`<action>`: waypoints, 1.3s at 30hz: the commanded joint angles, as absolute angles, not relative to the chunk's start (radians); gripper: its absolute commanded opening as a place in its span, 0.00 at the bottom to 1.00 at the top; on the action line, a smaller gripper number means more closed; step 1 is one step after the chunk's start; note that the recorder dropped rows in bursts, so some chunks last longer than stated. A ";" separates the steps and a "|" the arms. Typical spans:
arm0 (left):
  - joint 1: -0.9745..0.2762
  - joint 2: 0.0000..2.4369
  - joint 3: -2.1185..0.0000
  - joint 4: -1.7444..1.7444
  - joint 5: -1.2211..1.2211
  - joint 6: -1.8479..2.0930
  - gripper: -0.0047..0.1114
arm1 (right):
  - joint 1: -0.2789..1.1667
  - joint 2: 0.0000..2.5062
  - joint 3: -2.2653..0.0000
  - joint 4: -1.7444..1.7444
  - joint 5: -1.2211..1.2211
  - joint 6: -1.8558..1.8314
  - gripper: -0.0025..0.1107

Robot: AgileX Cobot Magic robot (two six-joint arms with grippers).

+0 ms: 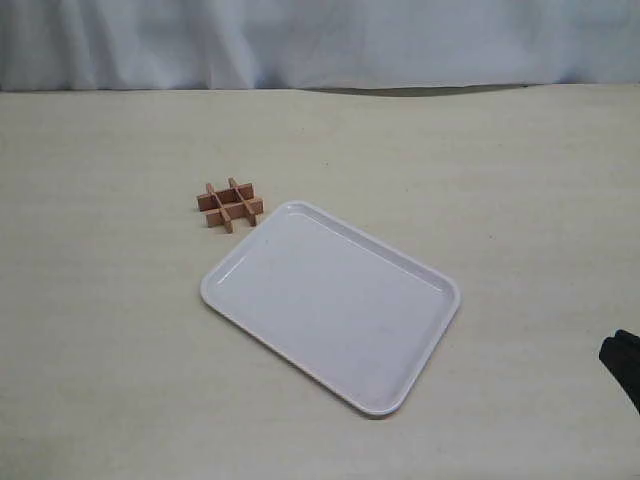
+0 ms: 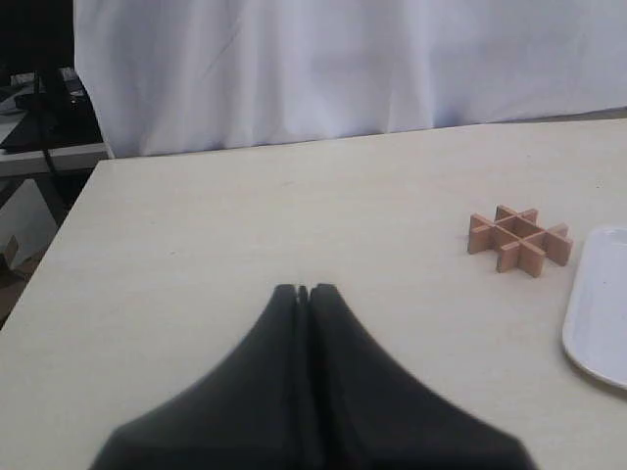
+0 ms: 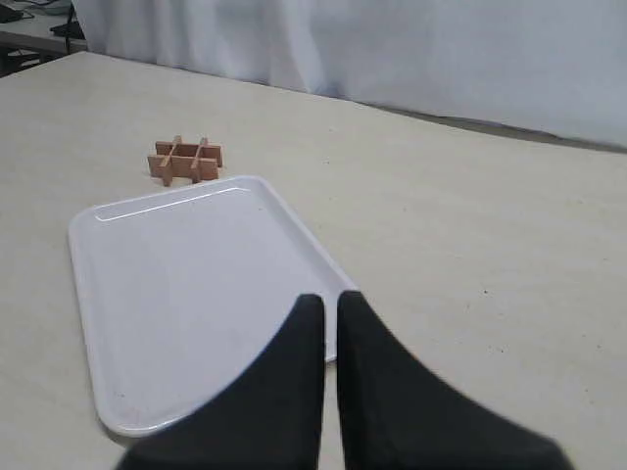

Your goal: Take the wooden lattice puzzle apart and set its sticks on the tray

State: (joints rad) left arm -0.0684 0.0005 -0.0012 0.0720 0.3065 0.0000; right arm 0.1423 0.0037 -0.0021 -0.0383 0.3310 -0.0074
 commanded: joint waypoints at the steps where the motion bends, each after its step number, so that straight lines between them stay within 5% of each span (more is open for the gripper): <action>1: -0.065 0.000 0.000 0.068 0.287 0.000 0.04 | 0.143 0.000 0.000 -0.038 0.326 -0.012 0.06; 6: -0.065 0.000 0.000 0.068 0.287 0.000 0.04 | 0.143 0.000 0.000 -0.038 0.237 -0.012 0.06; 18: -0.065 0.000 0.000 0.068 0.287 0.000 0.04 | 0.143 0.000 0.000 -0.038 -0.430 0.000 0.06; 24: -0.065 0.000 0.000 0.068 0.287 0.000 0.04 | 0.143 0.000 0.000 -0.038 -0.662 0.334 0.06; 29: -0.065 0.000 0.000 0.068 0.287 0.000 0.04 | 0.143 0.000 0.000 0.018 -0.687 0.513 0.06; 39: -0.065 0.000 0.000 0.068 0.287 0.000 0.04 | 0.143 0.284 -0.303 0.175 -0.641 0.237 0.06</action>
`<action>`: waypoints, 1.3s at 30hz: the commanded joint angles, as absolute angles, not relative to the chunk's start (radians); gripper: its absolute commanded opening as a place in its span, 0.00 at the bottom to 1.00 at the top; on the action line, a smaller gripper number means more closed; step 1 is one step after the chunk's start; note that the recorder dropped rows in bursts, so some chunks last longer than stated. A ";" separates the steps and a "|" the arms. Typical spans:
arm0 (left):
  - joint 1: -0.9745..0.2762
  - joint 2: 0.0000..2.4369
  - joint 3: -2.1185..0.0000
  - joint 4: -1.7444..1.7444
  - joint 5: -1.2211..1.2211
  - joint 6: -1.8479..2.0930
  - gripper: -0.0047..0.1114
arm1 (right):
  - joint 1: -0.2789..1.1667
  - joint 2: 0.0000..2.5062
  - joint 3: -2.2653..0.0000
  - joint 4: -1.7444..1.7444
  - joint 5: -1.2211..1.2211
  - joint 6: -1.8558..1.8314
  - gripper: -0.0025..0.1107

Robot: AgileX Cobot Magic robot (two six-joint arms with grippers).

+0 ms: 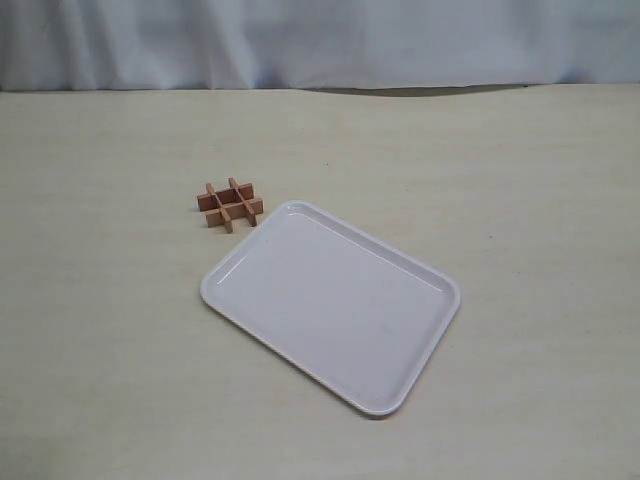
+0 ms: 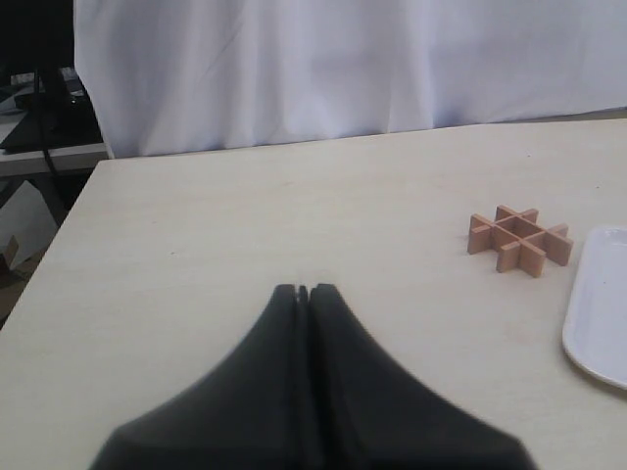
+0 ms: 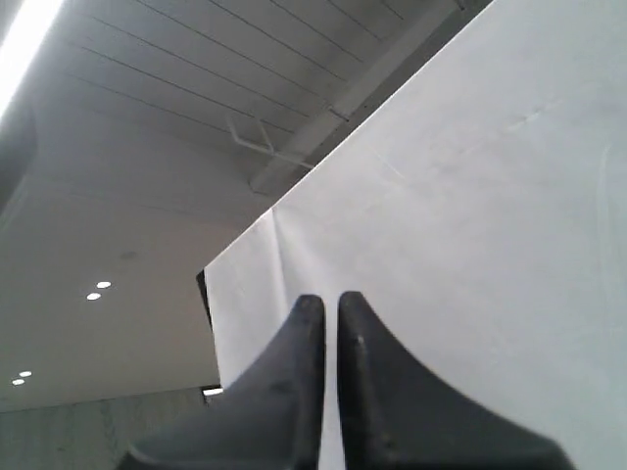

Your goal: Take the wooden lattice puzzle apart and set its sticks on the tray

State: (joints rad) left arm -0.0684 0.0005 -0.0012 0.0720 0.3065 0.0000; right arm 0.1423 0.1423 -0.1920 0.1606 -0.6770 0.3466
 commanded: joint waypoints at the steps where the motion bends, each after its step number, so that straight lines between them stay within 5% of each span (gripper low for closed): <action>1: -0.065 0.000 0.000 0.068 0.287 0.000 0.04 | 0.143 0.339 -0.334 0.175 -0.620 0.198 0.06; 11: -0.065 0.000 0.000 0.068 0.287 0.000 0.04 | 0.141 0.924 -0.749 0.175 -0.022 -0.354 0.06; 23: -0.065 0.000 0.000 0.068 0.287 0.000 0.04 | 0.137 1.582 -1.082 -0.072 0.728 -0.158 0.06; 30: -0.065 0.000 0.000 0.068 0.287 0.000 0.04 | 0.185 1.710 -1.145 -0.060 0.718 -0.134 0.06; 39: -0.065 0.000 0.000 0.068 0.287 0.000 0.04 | 0.424 1.854 -1.339 -0.068 0.704 -0.089 0.06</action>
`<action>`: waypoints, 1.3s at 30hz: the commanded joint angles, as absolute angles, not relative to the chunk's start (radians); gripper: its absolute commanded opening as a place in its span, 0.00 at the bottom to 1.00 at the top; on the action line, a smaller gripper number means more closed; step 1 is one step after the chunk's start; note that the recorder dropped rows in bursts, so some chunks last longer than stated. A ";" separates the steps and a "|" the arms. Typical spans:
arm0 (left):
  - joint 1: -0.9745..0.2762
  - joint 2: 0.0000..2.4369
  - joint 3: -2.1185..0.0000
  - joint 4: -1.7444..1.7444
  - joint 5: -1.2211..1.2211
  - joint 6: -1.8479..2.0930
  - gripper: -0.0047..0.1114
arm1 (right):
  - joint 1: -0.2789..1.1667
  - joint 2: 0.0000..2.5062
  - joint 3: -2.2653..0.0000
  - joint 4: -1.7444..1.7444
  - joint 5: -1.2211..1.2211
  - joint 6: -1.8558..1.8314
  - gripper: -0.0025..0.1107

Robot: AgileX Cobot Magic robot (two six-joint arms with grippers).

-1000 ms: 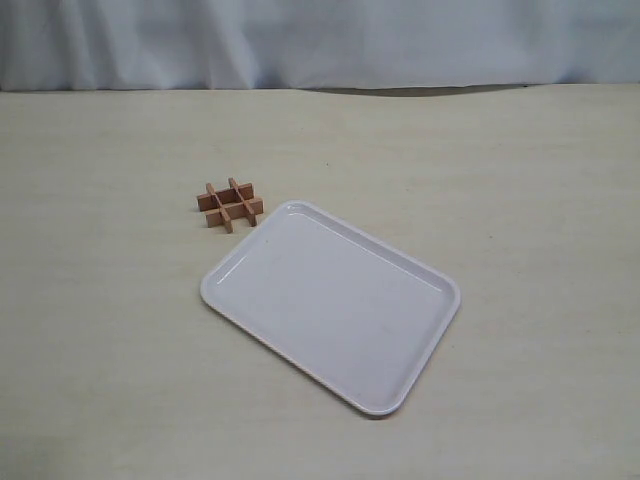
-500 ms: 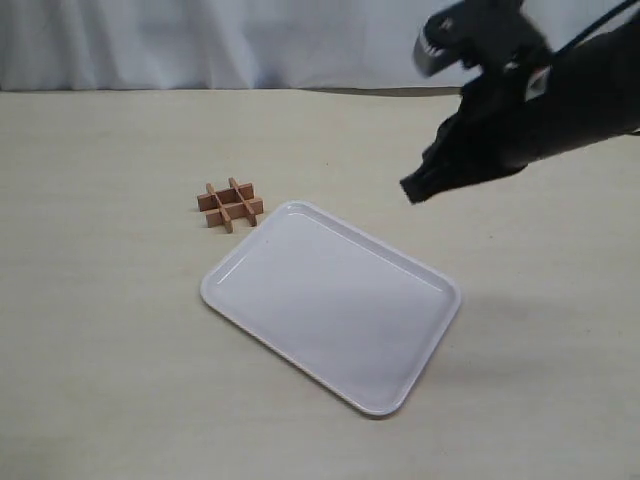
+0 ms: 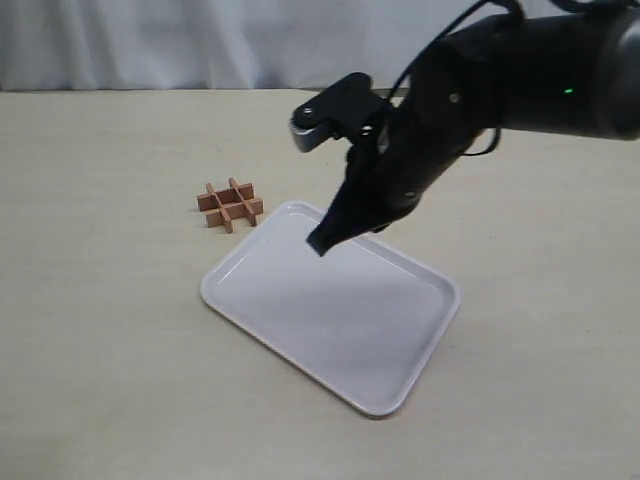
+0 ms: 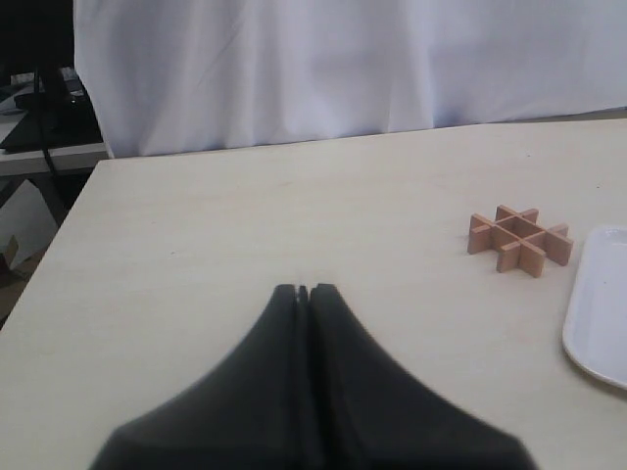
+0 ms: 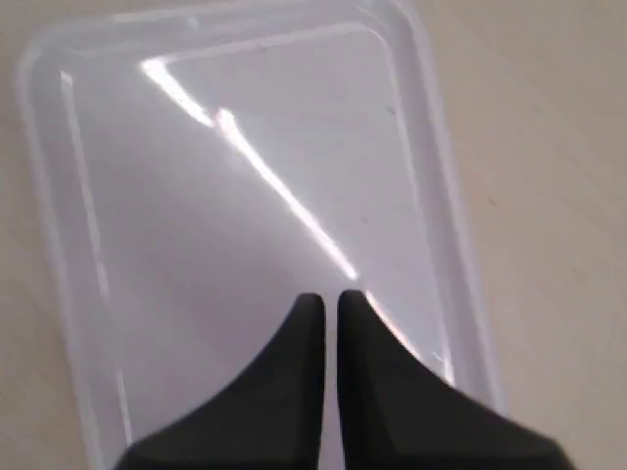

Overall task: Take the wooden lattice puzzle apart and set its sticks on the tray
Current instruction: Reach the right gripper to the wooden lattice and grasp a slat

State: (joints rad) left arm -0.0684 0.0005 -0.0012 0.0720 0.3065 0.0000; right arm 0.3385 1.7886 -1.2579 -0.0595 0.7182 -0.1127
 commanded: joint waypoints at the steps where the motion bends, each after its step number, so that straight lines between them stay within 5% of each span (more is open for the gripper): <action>1: -0.065 0.000 0.000 0.068 0.287 0.000 0.04 | 0.443 1.871 -1.356 -0.068 0.704 -0.089 0.06; 10: -0.065 0.000 0.000 0.068 0.287 0.000 0.04 | 0.489 1.987 -1.450 -0.075 0.599 0.014 0.06; 12: -0.065 0.000 0.000 0.068 0.287 0.000 0.04 | 0.489 1.998 -1.450 -0.080 0.545 0.050 0.13; 16: -0.065 0.000 0.000 0.068 0.287 0.000 0.04 | 0.489 2.023 -1.450 -0.099 0.506 0.069 0.47; 39: -0.065 0.000 0.000 0.068 0.285 0.000 0.04 | 0.465 2.324 -1.712 -0.174 0.371 0.219 0.41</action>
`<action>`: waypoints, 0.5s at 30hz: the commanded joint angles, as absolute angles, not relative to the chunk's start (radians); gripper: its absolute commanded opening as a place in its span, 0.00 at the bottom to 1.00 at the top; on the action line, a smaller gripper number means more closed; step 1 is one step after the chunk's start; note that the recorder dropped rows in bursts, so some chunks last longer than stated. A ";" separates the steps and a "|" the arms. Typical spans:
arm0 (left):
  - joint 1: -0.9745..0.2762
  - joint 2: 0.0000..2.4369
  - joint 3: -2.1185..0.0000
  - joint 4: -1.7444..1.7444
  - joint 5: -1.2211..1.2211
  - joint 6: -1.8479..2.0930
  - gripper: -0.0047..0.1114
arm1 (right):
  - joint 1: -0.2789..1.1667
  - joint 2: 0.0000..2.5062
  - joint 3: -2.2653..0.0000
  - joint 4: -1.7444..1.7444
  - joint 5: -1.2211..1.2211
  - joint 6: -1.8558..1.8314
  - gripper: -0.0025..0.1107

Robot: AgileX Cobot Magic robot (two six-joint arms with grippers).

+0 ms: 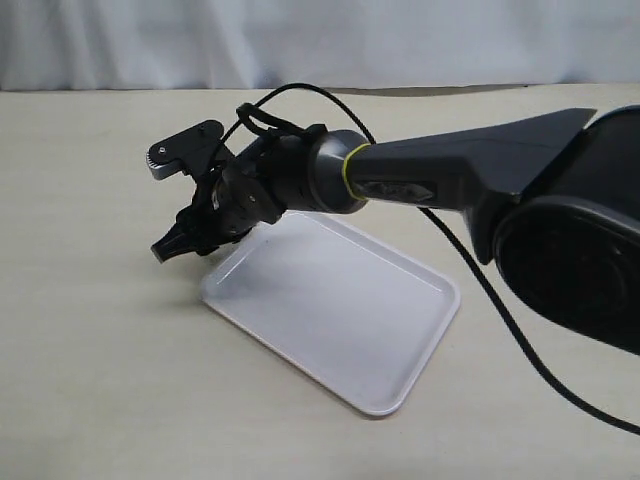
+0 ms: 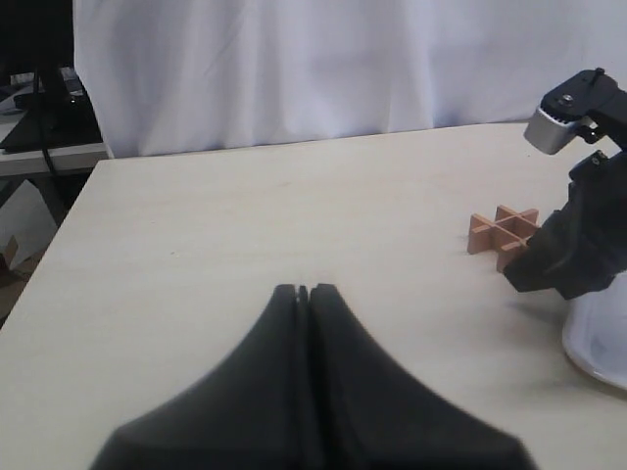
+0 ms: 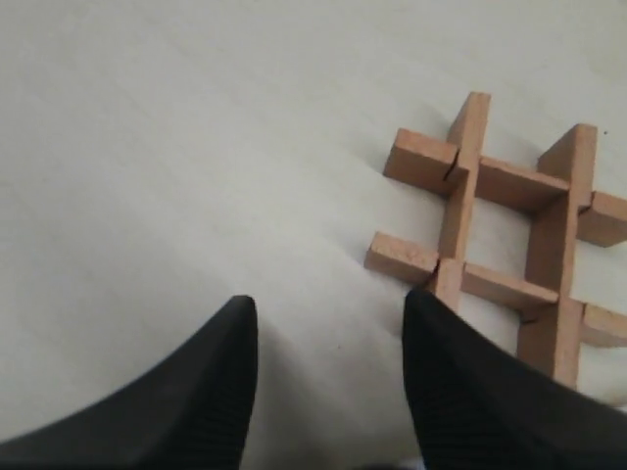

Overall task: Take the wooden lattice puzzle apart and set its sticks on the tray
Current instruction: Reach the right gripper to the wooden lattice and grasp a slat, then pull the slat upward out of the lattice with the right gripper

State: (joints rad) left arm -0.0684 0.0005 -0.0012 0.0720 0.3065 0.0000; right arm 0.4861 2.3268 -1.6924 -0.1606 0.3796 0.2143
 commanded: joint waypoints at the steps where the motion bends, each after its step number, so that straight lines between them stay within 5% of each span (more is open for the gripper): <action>1: -0.065 0.000 0.000 0.068 0.285 0.000 0.04 | 0.454 2.324 -1.722 -0.174 0.394 0.219 0.41; 15: -0.065 0.000 0.000 0.068 0.285 0.000 0.04 | 0.438 2.375 -1.725 -0.203 0.388 0.221 0.36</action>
